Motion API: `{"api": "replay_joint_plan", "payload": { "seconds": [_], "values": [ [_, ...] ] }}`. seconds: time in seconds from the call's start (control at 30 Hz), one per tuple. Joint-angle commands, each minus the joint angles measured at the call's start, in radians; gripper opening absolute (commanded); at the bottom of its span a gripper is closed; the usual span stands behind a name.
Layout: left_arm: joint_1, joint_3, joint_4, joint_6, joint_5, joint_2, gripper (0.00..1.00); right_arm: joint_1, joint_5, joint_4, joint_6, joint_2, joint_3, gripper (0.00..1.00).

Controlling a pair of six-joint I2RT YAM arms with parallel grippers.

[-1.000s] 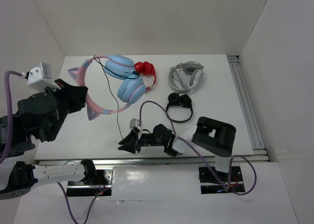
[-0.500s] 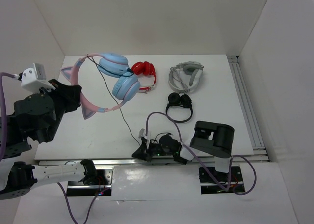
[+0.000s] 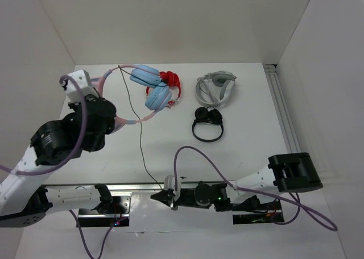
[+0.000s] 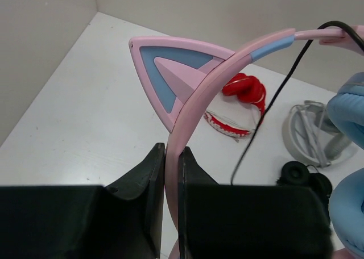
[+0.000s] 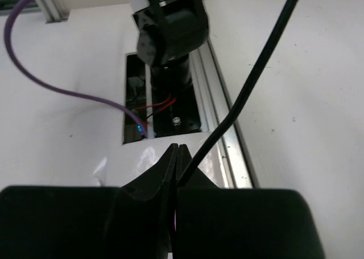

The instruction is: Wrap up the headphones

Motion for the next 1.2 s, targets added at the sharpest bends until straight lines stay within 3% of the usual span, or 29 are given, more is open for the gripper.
{"api": "replay_joint_plan", "payload": {
  "seconds": [0.0,0.1,0.27,0.43,0.67,0.8,0.93,1.17],
  "values": [
    [0.083,-0.012,0.126,-0.054,-0.022,0.032,0.0,0.11,0.232,-0.224,-0.084,-0.079,0.058,0.0],
    [0.167,-0.075,0.172,0.004,0.039,0.042,0.0,0.227,0.341,-0.295,-0.121,-0.137,0.083,0.0],
    [0.179,-0.194,0.243,0.043,0.059,0.042,0.0,0.39,0.502,-0.421,-0.182,-0.17,0.139,0.0],
    [0.188,-0.219,0.252,0.084,0.114,0.079,0.0,0.447,0.633,-0.574,-0.236,-0.17,0.26,0.0],
    [0.188,-0.262,0.303,0.254,0.18,0.098,0.0,0.447,0.762,-0.744,-0.346,-0.266,0.345,0.0],
    [0.188,-0.302,0.312,0.309,0.2,0.118,0.0,0.41,0.762,-0.812,-0.463,-0.349,0.4,0.0],
    [0.188,-0.356,0.326,0.329,0.212,0.118,0.0,0.346,0.652,-0.919,-0.501,-0.427,0.506,0.0],
    [0.177,-0.431,0.369,0.351,0.28,0.118,0.0,0.3,0.654,-1.019,-0.59,-0.411,0.67,0.0]
  ]
}}
